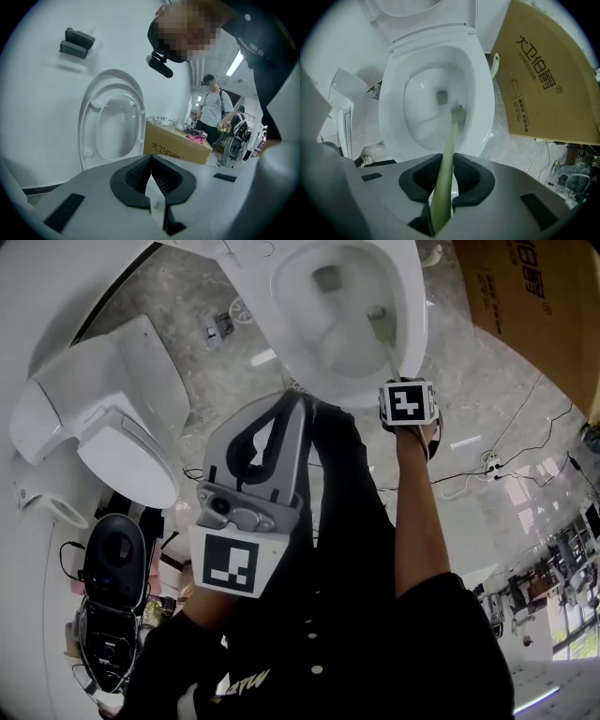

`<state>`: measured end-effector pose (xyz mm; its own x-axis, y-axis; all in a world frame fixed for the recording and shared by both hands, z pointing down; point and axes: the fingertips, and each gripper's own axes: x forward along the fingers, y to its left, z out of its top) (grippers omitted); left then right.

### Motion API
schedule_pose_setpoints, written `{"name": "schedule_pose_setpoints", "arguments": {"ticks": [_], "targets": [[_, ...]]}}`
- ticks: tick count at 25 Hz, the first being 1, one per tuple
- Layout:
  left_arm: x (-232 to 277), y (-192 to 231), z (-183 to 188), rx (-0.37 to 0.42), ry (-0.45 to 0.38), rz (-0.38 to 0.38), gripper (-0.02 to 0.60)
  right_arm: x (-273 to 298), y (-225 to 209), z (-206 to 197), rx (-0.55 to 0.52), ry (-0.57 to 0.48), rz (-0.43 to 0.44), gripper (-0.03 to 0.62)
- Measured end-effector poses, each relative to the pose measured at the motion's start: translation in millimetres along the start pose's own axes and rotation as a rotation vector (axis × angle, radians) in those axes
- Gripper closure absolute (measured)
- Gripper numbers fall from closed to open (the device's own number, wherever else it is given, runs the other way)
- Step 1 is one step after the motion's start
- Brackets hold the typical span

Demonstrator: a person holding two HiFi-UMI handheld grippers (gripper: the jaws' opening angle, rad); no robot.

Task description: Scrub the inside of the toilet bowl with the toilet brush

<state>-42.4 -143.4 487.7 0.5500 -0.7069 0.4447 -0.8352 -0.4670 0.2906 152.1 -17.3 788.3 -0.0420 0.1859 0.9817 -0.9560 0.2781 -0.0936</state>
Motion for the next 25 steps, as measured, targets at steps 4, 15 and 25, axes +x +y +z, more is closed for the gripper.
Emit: {"name": "schedule_pose_setpoints", "arguments": {"ticks": [4,15,25], "targets": [[0.0,4.3,3.3,0.002,-0.007,0.006,0.554,-2.6,-2.0,-8.2,-0.048,0.047,0.001,0.505],[-5.3,9.5,-0.1,-0.005,-0.006,0.028,0.554,-1.8,0.5,-37.2,-0.331,0.355,0.117,0.508],[-4.7,9.7,-4.9,0.002,-0.001,0.046,0.554,3.5,-1.1,-36.7,-0.627,0.423,0.144,0.507]]}}
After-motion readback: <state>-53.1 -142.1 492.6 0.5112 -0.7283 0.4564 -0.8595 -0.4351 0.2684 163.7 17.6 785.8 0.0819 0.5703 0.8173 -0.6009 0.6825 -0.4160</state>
